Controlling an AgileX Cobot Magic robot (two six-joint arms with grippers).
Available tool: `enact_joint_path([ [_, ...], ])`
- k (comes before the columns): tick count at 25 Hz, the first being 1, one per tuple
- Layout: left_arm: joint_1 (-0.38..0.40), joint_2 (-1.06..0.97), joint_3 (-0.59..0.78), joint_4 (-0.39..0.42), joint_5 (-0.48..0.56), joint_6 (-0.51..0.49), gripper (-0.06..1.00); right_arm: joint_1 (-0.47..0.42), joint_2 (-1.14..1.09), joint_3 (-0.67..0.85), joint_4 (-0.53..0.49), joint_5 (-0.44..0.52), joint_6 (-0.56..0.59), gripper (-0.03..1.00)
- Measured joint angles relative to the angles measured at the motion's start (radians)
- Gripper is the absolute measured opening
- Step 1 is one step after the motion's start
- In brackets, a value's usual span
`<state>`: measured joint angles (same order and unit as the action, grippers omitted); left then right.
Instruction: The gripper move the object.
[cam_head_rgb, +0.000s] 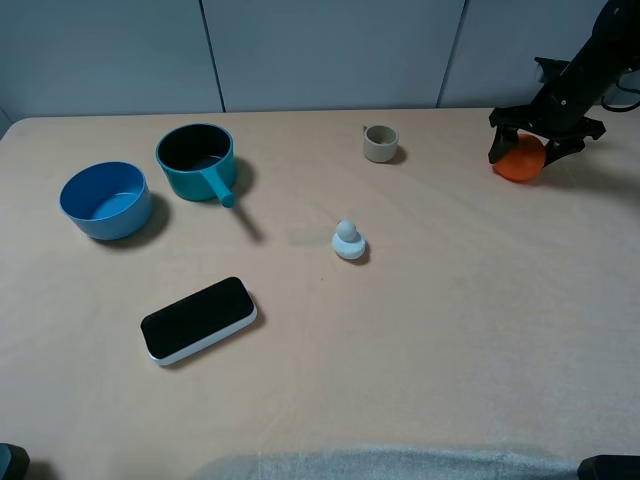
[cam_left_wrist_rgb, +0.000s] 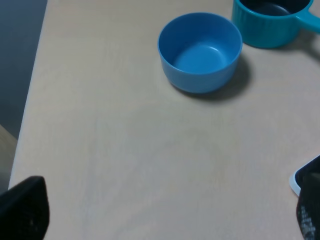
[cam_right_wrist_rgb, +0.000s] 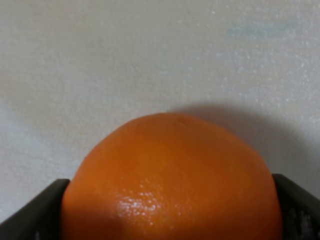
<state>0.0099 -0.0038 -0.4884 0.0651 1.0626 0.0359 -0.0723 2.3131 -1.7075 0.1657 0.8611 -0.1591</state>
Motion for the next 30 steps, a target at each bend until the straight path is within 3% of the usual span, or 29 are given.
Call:
enact_joint_path([
  [6,0.0,0.0,0.0,0.0,0.0,0.0,0.99,0.0,-0.018,-0.002,-0.001,0.016,0.0,0.55],
  [16,0.0,0.0,0.0,0.0,0.0,0.0,0.99,0.0,-0.039,-0.13,-0.003,0.164,0.0,0.55],
  [30,0.0,0.0,0.0,0.0,0.0,0.0,0.99,0.003,-0.127,-0.147,0.009,0.265,0.008,0.55],
])
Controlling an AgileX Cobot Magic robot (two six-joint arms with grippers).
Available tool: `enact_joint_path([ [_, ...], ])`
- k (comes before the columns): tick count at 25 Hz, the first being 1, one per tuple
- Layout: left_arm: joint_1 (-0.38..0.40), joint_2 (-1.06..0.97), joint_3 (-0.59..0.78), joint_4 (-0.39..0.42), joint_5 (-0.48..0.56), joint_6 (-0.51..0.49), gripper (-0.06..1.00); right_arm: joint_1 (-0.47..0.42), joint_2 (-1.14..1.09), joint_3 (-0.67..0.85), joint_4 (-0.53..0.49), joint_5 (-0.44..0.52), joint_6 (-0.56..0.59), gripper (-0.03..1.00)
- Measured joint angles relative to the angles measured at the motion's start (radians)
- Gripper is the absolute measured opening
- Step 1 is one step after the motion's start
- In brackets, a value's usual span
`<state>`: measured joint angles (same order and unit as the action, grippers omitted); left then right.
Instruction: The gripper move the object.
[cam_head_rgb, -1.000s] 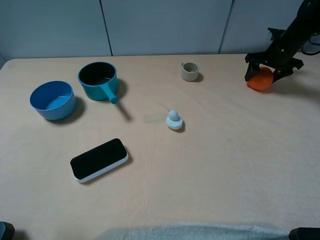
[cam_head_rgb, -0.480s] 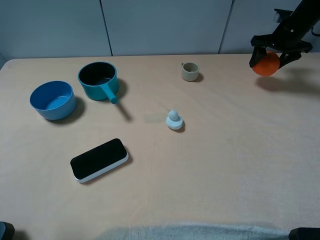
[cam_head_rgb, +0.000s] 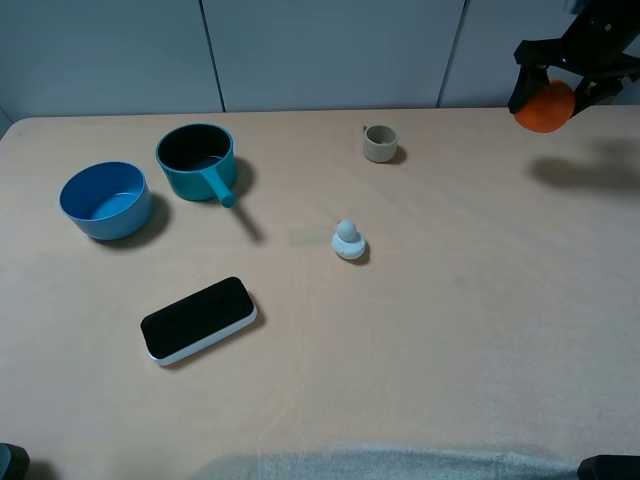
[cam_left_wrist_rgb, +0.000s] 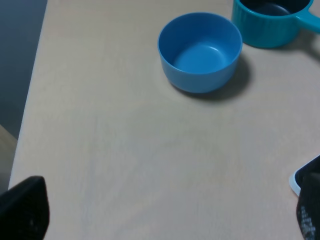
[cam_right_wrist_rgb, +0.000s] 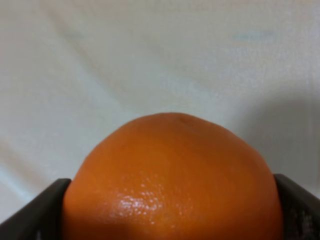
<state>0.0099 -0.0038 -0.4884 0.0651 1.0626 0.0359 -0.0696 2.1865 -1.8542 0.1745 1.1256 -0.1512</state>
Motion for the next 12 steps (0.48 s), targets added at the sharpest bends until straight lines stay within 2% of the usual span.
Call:
enact_joint_path([
  [12,0.0,0.0,0.0,0.001,0.0,0.0,0.99,0.044,-0.089,-0.002,-0.011,0.084,0.01,0.55],
])
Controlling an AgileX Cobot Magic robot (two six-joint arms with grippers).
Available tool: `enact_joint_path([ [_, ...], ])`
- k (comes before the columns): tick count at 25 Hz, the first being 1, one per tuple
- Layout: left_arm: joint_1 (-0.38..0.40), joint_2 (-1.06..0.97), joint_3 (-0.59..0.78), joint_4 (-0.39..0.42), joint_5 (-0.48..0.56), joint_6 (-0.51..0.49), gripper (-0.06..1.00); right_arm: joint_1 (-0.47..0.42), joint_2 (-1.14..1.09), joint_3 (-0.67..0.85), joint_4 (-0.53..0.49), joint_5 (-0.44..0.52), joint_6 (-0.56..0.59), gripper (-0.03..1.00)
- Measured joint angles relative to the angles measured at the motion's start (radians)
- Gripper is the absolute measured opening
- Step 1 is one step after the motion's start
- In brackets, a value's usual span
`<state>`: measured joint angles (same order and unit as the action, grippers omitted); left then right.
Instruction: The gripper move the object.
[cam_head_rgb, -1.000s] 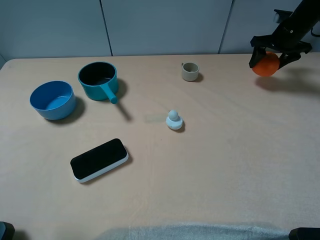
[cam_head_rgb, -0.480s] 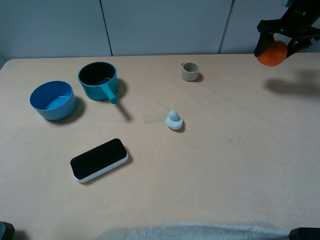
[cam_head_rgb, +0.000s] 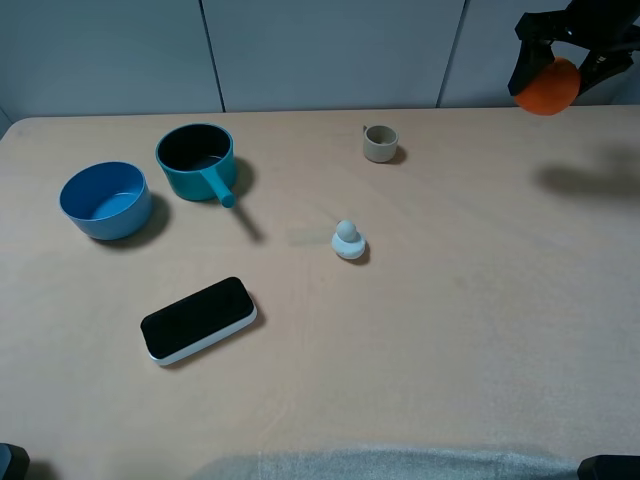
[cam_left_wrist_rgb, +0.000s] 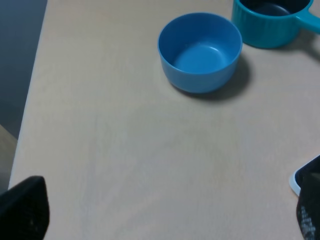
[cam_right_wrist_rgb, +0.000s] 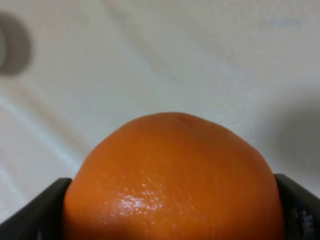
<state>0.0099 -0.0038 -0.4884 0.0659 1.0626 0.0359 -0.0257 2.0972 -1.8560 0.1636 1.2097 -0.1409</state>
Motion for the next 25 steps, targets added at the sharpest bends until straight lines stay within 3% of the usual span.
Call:
enact_joint_path([
  [14,0.0,0.0,0.0,0.0,0.0,0.0,0.99,0.111,-0.107,0.001,-0.044,0.004,0.032,0.55],
  [25,0.0,0.0,0.0,0.0,0.0,0.0,0.99,0.194,-0.233,0.162,-0.053,0.006,0.057,0.55],
])
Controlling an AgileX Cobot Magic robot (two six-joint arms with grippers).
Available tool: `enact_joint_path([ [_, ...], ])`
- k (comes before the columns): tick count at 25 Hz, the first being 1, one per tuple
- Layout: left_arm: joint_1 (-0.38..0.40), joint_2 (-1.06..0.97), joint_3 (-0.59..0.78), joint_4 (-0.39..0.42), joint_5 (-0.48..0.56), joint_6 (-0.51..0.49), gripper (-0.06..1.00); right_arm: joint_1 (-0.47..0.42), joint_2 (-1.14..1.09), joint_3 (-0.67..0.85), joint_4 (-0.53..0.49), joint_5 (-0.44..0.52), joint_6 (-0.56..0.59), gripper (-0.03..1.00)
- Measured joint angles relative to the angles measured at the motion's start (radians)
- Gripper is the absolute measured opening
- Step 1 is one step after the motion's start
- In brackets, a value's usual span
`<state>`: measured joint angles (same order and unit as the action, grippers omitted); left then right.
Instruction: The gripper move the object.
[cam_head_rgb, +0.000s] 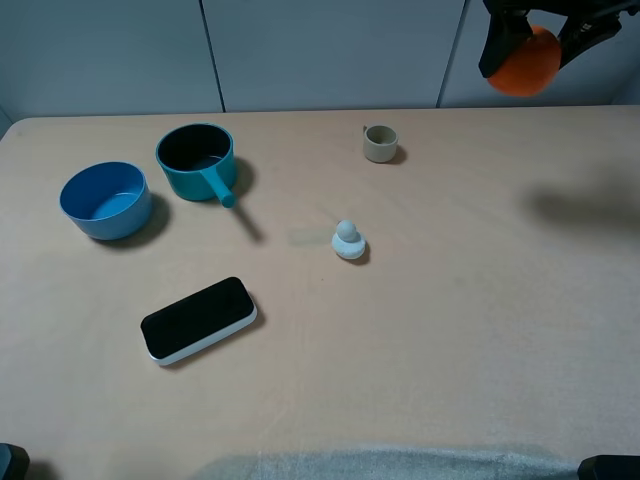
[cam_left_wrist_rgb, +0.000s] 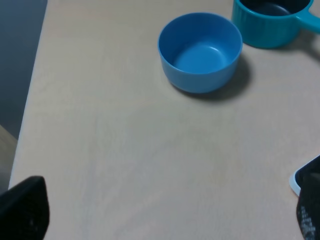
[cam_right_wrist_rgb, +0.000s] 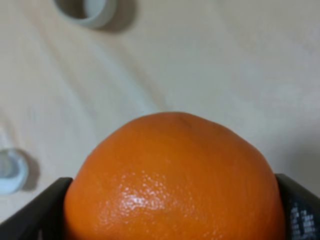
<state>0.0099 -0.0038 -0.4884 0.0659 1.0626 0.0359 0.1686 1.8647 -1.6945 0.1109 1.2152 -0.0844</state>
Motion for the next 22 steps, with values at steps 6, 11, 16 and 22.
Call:
enact_joint_path([
  [6,0.0,0.0,0.0,0.0,0.0,0.0,0.99,0.04,-0.053,0.074,0.002,-0.001,0.006,0.55],
  [11,0.0,0.0,0.0,0.0,0.0,0.0,0.99,0.083,-0.086,0.151,0.002,-0.036,0.024,0.55],
  [16,0.0,0.0,0.0,0.0,0.0,0.0,0.99,0.13,-0.125,0.246,0.002,-0.103,0.043,0.55],
  [22,0.0,0.0,0.0,0.0,0.0,0.0,0.99,0.185,-0.138,0.334,0.004,-0.18,0.071,0.55],
])
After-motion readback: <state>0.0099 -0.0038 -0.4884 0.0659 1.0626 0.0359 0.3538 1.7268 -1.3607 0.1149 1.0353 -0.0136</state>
